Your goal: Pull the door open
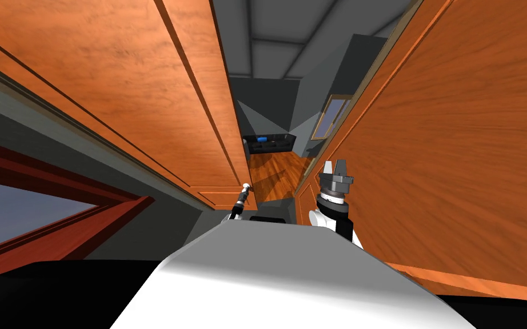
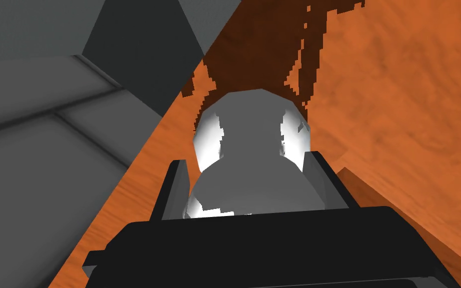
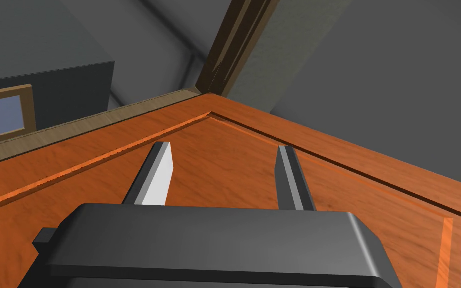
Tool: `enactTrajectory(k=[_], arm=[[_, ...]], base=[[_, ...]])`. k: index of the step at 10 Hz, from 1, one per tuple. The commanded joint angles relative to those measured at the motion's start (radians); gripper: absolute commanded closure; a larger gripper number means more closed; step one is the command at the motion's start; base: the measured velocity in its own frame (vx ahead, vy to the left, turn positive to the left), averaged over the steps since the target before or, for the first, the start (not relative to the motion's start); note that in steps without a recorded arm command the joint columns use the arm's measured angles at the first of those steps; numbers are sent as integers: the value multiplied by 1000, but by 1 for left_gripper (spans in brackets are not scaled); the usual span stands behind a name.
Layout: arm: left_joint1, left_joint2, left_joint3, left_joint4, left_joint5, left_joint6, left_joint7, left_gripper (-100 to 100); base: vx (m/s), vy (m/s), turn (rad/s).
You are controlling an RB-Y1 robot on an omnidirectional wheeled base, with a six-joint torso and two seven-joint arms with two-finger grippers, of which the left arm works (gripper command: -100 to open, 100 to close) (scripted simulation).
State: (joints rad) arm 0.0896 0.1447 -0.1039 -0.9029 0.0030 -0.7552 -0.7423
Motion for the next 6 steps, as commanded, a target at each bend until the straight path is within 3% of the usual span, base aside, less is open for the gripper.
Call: enactTrajectory(k=[1,6], arm=[[-6,-4,-10,12,11,-4,50,100],[-17,7,-15,26,38,-8,164,100]], base=[[-85,10,-118],[-70,8,-54]])
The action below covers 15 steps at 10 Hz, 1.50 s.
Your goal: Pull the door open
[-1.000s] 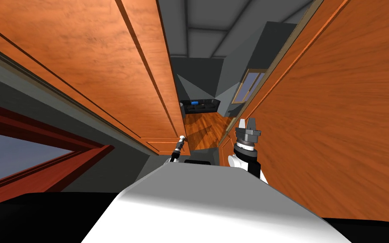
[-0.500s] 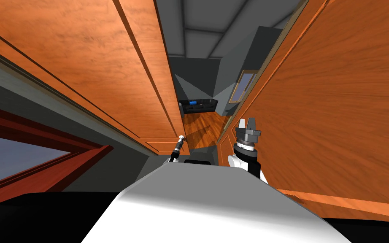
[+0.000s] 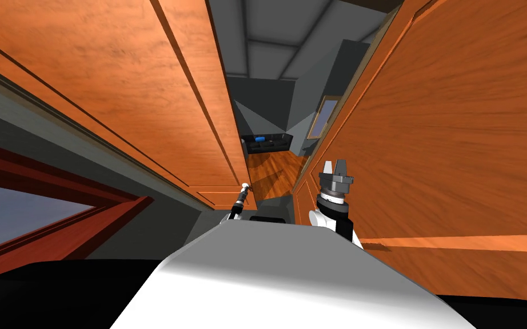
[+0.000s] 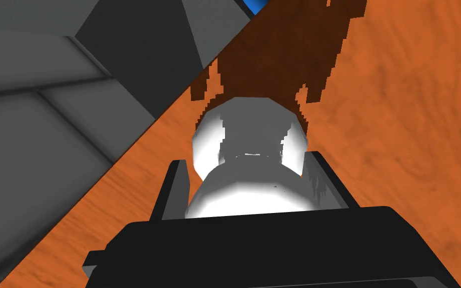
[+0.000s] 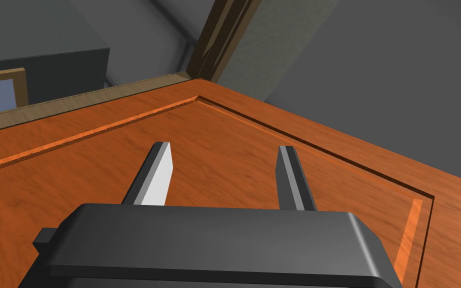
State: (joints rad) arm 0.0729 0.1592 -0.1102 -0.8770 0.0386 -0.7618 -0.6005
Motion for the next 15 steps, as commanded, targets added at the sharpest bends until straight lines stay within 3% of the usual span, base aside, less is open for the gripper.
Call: enactTrajectory(k=[1,15], arm=[[-3,-5,-11,5,12,-2,50,100],[-37,23,-27,51,99,-14,388,100]], base=[[-79,15,-102],[-69,6,-51]])
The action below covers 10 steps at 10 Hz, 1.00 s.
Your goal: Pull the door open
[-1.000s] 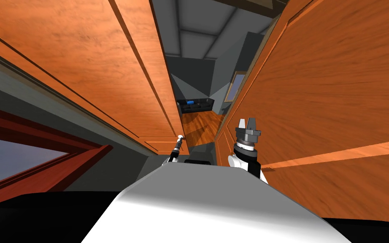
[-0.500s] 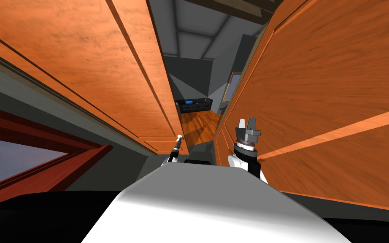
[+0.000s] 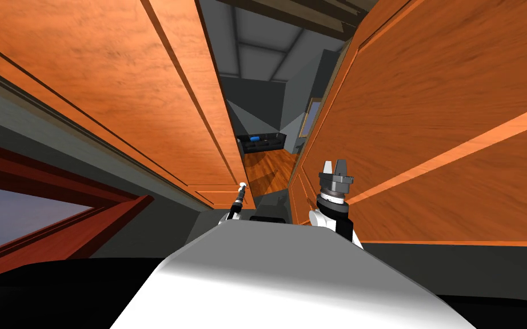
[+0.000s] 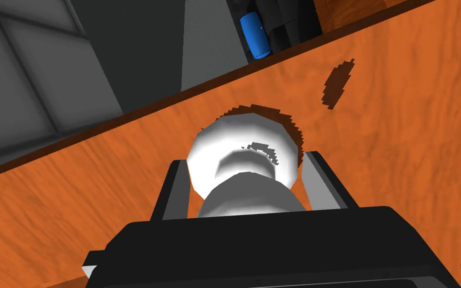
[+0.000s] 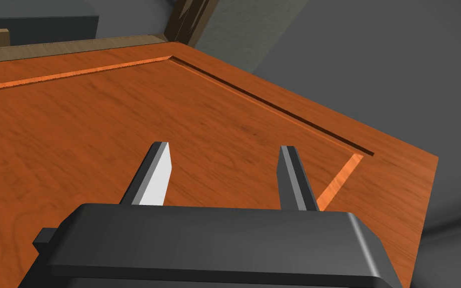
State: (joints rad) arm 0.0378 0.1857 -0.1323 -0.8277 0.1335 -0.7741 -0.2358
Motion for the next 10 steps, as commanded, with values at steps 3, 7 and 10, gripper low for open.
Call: enactTrajectory(k=[3,7,10], arm=[[-10,2,-8,12,24,-5,97,100],[-21,10,-14,27,55,-9,197,100],[-29,14,-17,37,76,-13,272,100]], base=[[-67,7,-49],[-64,3,-48],[-60,2,-43]])
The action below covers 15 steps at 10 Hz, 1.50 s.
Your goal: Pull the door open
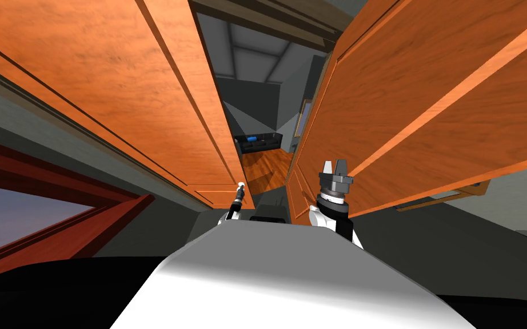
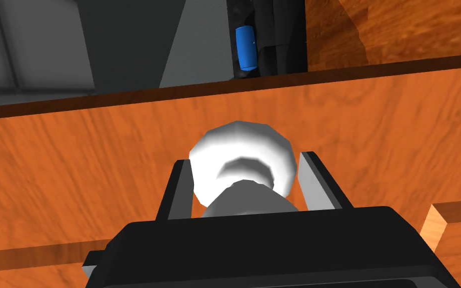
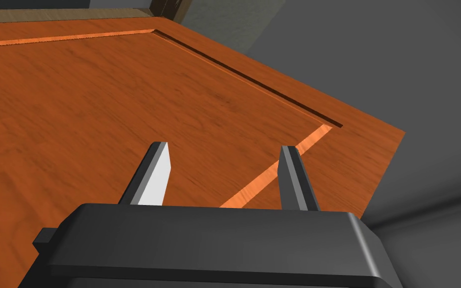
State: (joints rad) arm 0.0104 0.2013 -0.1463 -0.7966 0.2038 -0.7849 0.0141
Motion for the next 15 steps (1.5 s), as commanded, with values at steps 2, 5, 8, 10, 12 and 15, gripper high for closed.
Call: enactTrajectory(k=[2,5,8,10,12,15], arm=[[-5,1,-5,10,16,-3,69,100],[-13,6,-9,20,37,-6,143,100],[-21,10,-12,30,58,-10,217,100],[-24,12,-14,34,69,-11,254,100],[-32,16,-17,43,89,-15,317,100],[-39,19,-20,52,110,-18,391,100]], base=[[-42,8,-31],[-46,2,-41],[-47,0,-39],[-39,1,-35],[-27,5,-40],[-26,-1,-35]])
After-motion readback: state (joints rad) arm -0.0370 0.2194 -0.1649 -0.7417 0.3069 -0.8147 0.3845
